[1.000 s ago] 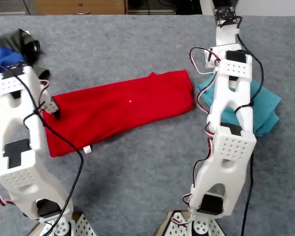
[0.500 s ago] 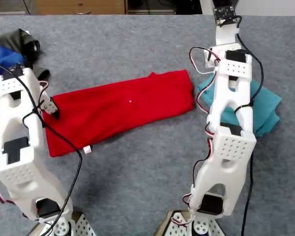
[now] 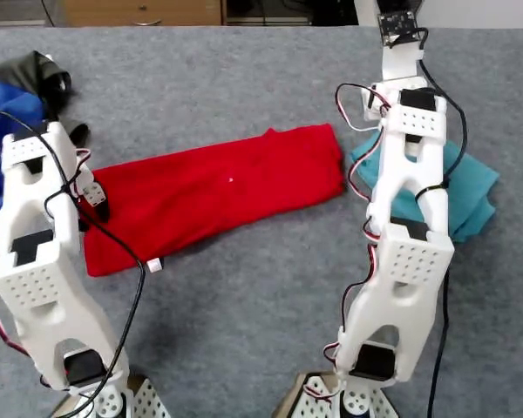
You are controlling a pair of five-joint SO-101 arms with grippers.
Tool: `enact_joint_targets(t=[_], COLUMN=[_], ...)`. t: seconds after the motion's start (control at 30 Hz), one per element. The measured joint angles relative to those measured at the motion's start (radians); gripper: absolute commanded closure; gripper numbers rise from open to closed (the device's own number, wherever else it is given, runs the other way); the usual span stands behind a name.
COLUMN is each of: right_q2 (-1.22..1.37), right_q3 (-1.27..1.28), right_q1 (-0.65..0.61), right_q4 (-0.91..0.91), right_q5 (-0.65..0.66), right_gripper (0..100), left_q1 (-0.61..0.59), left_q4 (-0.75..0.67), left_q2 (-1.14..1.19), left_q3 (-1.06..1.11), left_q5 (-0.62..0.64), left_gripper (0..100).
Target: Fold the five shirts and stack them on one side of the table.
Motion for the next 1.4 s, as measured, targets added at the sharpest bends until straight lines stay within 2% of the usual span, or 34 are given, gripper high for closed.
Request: enact_joint_targets(t=[0.23,0.37,0.63,0.8,0.97,1.17,1.4], right_q2=[0.000,0.000,0.000,0.000,0.000,0.032,0.032], right_q3=[0.000,0.000,0.000,0.000,0.000,0.000,0.000], right_q1=[0.000,0.000,0.000,-0.002,-0.002,-0.002,-0.002], right_q4=[0.000,0.000,0.000,0.000,-0.006,-0.026,-0.026], right_q5=[0.000,0.000,0.000,0.000,0.000,-0.002,-0.002], right_gripper=[99.4,99.4,99.4,99.4,99.4,99.4,99.4], left_q1=[0.009,-0.029,-0.192,-0.178,-0.049,0.221,0.505], left_q4=[-0.002,0.008,0.227,0.342,0.353,0.353,0.353], left_q2=[0.002,0.006,0.017,0.017,0.009,-0.058,-0.052], left_q3=[-0.006,-0.034,-0.301,-0.509,-0.546,-0.574,-0.735], left_q5=[0.000,0.002,-0.098,-0.100,-0.098,-0.100,-0.035], left_gripper=[98,98,98,98,98,98,98])
